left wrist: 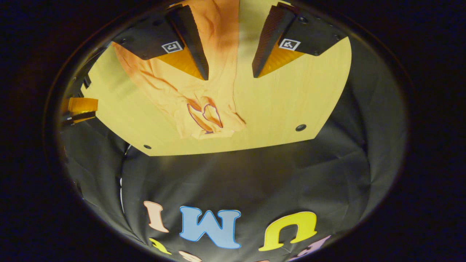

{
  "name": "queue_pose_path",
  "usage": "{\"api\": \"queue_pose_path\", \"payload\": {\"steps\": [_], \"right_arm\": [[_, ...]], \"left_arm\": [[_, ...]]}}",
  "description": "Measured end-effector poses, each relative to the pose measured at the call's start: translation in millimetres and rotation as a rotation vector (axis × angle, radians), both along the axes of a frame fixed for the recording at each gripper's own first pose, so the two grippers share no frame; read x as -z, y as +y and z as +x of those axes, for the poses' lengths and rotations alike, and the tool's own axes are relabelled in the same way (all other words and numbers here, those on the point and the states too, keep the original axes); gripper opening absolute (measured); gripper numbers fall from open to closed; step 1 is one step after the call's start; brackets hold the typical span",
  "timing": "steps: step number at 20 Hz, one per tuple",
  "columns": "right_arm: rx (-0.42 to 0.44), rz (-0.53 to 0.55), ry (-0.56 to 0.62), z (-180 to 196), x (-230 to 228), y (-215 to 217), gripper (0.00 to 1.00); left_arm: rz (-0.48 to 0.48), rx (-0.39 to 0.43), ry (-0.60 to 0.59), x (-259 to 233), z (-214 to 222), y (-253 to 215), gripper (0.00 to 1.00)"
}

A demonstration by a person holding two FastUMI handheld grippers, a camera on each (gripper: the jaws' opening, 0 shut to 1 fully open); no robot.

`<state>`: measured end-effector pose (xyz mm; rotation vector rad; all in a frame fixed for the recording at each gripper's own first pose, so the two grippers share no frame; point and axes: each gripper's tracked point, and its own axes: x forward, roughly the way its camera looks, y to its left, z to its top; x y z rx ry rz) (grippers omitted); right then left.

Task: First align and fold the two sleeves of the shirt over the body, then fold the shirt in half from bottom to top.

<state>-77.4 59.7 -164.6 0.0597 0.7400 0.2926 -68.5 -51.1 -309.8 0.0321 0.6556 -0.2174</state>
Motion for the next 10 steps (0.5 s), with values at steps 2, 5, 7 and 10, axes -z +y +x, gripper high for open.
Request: {"api": "queue_pose_path", "payload": {"steps": [2, 5, 7, 10], "right_arm": [[-0.034, -0.013, 0.053, -12, 21, 5, 0.63], [-0.082, -0.046, 0.113, -27, 48, 11, 0.60], [-0.112, -0.069, 0.156, -38, 65, 14, 0.63], [-0.139, -0.096, 0.205, -56, 85, 15, 0.63]], "left_arm": [[0.014, -0.014, 0.032, 8, -24, 11, 0.84], [0.026, -0.021, 0.083, 25, -56, 20, 0.81], [0.026, -0.008, 0.134, 41, -80, 20, 0.83], [0.034, 0.011, 0.200, 67, -108, 20, 0.83]]}}
